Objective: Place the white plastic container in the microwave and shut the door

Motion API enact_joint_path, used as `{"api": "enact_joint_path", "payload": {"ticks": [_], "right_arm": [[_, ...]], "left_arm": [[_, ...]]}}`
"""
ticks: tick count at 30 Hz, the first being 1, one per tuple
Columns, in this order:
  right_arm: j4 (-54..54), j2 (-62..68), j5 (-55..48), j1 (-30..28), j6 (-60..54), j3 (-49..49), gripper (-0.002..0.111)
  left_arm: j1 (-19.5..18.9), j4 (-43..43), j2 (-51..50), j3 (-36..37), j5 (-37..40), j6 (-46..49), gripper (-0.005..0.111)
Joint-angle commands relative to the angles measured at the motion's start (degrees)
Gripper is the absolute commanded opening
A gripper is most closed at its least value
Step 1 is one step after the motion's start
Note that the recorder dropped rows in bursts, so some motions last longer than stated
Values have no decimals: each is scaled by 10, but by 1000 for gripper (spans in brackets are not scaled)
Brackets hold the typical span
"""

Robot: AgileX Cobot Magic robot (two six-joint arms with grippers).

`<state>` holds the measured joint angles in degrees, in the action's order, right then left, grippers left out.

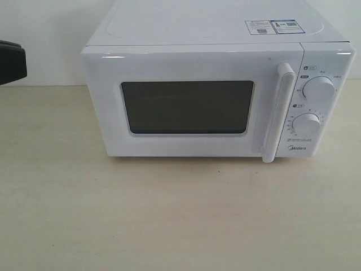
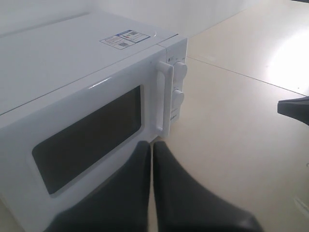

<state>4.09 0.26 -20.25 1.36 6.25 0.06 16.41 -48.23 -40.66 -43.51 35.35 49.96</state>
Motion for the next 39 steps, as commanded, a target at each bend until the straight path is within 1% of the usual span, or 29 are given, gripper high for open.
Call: {"api": "enact_joint_path", "payload": {"ticks": [1, 20, 23, 30, 34, 36, 39], "right_arm": [[6, -3, 1, -1, -3, -1, 0], [6, -3, 0, -1, -1, -1, 0], [6, -3, 1, -1, -1, -1, 0], [6, -3, 3, -1, -1, -1, 0], [6, -3, 3, -1, -1, -1, 0], [6, -3, 3, -1, -1, -1, 0], [6, -3, 3, -1, -1, -1, 0]], "left_arm": [[2, -4, 3, 5, -8, -5, 4], [2, -4, 3, 5, -11, -5, 4], [1, 12, 12, 5, -20, 12, 4], [-27, 69, 165, 5, -28, 12, 4], [-55, 99, 267, 5, -27, -1, 4], [-67, 120, 317, 5, -26, -25, 4], [-82, 169, 384, 5, -26, -86, 4]]}}
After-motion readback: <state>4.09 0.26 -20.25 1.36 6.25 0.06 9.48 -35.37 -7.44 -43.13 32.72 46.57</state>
